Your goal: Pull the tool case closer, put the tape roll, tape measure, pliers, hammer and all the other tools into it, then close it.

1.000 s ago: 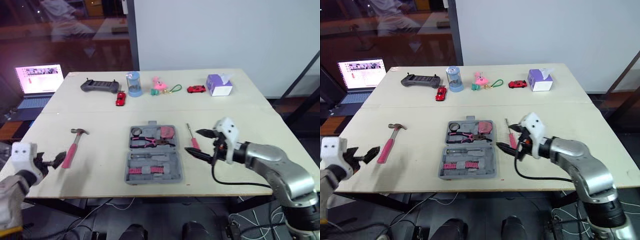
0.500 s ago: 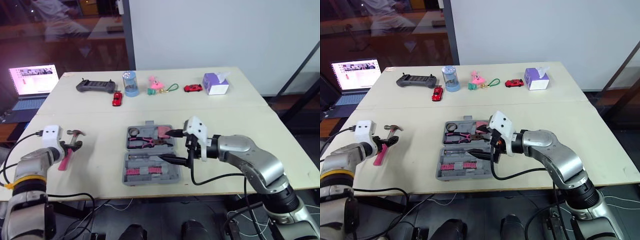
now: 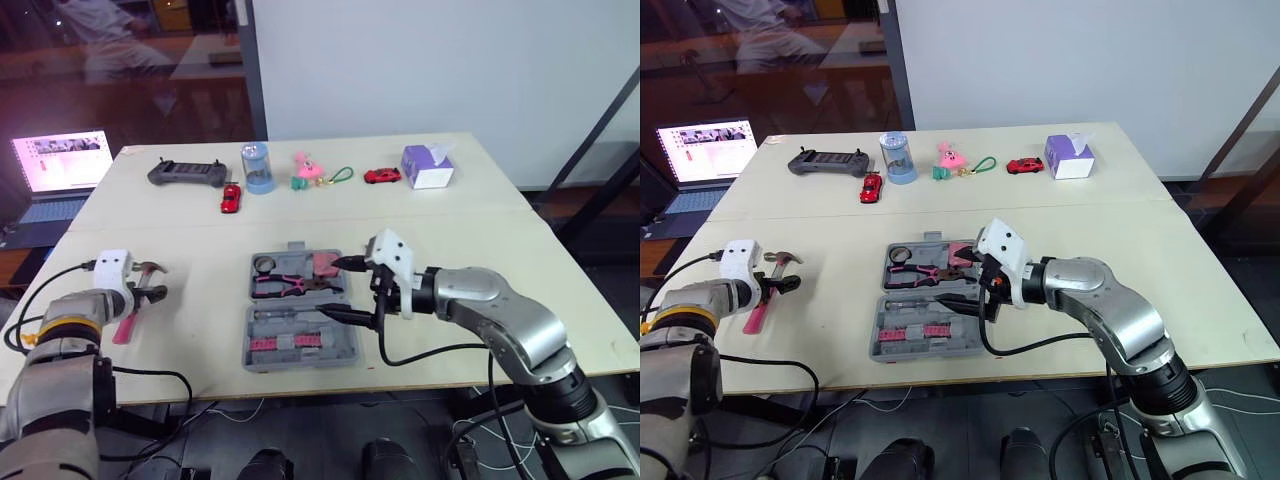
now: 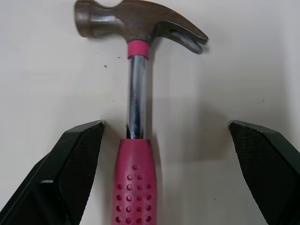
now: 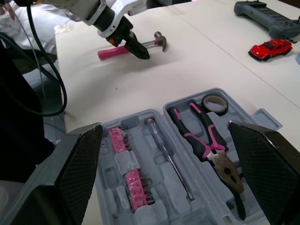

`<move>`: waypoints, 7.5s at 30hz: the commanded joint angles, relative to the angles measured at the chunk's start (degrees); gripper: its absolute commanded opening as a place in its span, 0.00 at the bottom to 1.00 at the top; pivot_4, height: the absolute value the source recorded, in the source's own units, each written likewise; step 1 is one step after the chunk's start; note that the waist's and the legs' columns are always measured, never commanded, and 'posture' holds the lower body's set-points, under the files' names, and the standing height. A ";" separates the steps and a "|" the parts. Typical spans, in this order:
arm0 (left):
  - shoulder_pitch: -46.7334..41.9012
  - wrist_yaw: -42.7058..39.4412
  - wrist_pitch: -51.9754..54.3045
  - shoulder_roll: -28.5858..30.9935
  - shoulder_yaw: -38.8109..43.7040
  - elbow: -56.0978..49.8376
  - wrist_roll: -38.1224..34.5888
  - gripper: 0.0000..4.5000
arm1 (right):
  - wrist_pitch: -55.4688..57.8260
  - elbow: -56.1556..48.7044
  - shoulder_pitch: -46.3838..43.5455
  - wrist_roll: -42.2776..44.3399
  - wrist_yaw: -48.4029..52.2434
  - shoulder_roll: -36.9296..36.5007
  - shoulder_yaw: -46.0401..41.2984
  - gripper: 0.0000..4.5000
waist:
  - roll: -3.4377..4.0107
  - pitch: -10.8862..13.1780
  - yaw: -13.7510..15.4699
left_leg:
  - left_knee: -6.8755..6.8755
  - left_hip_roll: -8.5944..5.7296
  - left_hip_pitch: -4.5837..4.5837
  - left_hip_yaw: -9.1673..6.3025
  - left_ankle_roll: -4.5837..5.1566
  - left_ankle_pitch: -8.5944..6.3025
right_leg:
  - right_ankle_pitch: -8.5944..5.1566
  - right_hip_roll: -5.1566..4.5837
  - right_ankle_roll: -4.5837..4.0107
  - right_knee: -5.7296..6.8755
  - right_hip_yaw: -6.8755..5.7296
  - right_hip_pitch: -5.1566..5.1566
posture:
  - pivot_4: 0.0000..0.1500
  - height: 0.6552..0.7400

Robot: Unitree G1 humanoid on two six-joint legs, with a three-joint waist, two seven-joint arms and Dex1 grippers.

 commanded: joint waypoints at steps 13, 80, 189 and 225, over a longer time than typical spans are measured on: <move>-2.56 3.77 -6.77 -0.99 1.71 5.04 -0.57 0.48 | 1.97 -4.51 2.80 0.95 -2.71 -1.17 -3.34 1.00 | 0.00 0.00 0.18 | 0.00 -0.01 -0.03 0.00 0.00 0.00 | 0.00 -0.01 0.00 -0.01 0.00 0.00 | 1.00 1.00; 35.90 11.93 27.92 -15.86 1.75 -62.33 -11.52 0.70 | 4.91 -5.59 2.25 1.67 -2.66 -3.12 -3.56 1.00 | 1.02 -0.61 0.94 | -0.03 -0.01 0.23 0.07 0.38 -0.25 | -0.04 -0.04 0.03 -0.06 0.09 0.21 | 1.00 1.00; -15.84 -44.19 18.09 -21.10 -60.95 -48.06 14.96 0.02 | -1.08 -9.70 15.05 -2.23 1.98 -13.70 -7.14 1.00 | -0.41 0.91 0.70 | 0.26 -0.05 -0.97 0.07 -0.13 0.06 | 0.09 -0.03 0.02 -0.02 0.02 -0.78 | 1.00 1.00; -14.91 -45.00 16.03 -17.17 -53.97 -57.05 15.51 0.72 | 0.90 -10.45 14.53 -2.28 1.34 -12.30 -6.08 1.00 | -0.39 0.89 0.69 | 0.38 -0.08 -0.90 0.05 -0.13 0.07 | 0.16 -0.03 0.13 0.00 0.02 -0.65 | 1.00 1.00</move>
